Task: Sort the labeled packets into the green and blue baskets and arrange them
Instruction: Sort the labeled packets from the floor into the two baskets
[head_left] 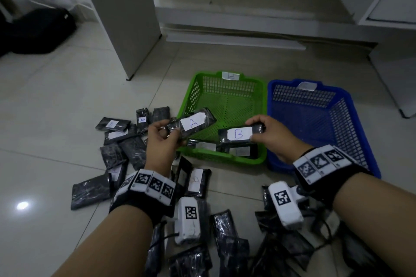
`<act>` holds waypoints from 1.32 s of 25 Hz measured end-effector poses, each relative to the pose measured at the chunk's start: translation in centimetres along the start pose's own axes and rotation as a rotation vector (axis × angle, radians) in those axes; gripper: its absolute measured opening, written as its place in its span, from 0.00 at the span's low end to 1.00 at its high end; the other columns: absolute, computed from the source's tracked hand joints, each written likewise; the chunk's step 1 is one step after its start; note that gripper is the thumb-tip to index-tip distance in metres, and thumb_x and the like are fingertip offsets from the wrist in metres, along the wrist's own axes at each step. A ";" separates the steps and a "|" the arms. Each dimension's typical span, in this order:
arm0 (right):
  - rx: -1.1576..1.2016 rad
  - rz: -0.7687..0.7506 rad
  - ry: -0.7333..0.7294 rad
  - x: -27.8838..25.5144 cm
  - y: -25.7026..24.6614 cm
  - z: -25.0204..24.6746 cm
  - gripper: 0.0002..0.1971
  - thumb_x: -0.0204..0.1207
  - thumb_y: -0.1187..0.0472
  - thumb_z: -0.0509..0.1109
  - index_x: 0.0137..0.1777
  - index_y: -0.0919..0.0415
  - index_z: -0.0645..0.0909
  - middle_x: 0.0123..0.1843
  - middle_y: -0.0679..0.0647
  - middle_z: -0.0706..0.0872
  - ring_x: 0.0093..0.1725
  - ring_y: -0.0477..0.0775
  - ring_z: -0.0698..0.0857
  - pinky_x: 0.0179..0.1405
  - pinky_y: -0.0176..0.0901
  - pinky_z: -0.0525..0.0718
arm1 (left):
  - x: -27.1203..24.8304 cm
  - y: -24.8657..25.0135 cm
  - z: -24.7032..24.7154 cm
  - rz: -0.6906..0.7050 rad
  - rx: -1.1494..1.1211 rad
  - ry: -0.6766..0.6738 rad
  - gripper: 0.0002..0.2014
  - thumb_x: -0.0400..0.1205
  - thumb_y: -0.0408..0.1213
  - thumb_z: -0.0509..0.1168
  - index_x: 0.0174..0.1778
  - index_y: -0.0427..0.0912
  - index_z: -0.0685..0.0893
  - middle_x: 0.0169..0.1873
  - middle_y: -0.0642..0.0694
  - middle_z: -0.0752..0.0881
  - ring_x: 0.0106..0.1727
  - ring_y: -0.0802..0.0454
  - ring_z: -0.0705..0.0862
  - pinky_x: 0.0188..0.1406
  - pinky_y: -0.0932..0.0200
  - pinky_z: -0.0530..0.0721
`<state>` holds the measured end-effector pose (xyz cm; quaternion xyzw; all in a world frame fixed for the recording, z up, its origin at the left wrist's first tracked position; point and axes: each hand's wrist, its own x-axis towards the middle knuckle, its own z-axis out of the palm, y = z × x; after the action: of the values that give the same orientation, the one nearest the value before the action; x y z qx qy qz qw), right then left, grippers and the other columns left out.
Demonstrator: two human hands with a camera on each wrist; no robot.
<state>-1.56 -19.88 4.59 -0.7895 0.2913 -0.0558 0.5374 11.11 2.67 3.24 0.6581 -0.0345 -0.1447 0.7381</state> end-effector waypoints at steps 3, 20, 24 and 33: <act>-0.207 -0.058 -0.012 1.1 1.1 0.7 0.13 0.70 0.69 0.74 0.52 0.57 0.82 0.51 0.52 0.84 0.52 0.53 0.83 0.50 0.47 0.83 | 0.3 -0.6 0.2 -0.030 -0.033 -0.012 0.12 0.82 0.25 0.63 0.56 0.41 0.71 0.38 0.47 0.87 0.31 0.60 0.87 0.37 0.62 0.88; -1.074 -0.047 -0.473 6.6 2.8 4.8 0.21 0.77 0.54 0.70 0.68 0.62 0.77 0.63 0.60 0.83 0.60 0.61 0.82 0.52 0.44 0.79 | 1.1 -3.9 0.2 -0.145 -0.009 -0.131 0.10 0.82 0.26 0.63 0.53 0.44 0.74 0.48 0.37 0.87 0.49 0.45 0.85 0.49 0.52 0.88; -1.240 -0.086 -0.459 6.0 3.5 5.6 0.19 0.79 0.56 0.68 0.66 0.66 0.78 0.65 0.65 0.76 0.67 0.64 0.76 0.60 0.48 0.77 | 1.3 -4.5 0.1 -0.117 0.041 -0.138 0.09 0.82 0.28 0.64 0.52 0.47 0.75 0.48 0.32 0.83 0.48 0.44 0.85 0.48 0.53 0.88; -0.519 -0.218 0.232 0.3 2.2 -1.3 0.09 0.77 0.69 0.66 0.50 0.61 0.87 0.47 0.52 0.77 0.48 0.50 0.77 0.49 0.35 0.71 | 1.2 -4.2 3.9 -0.008 0.354 -0.016 0.12 0.78 0.38 0.67 0.56 0.55 0.76 0.40 0.46 0.83 0.46 0.44 0.86 0.54 0.38 0.85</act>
<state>-2.75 -21.62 3.08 -0.9154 0.2688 -0.1265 0.2717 10.61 -1.78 -0.50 0.7768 -0.0630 -0.1445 0.6097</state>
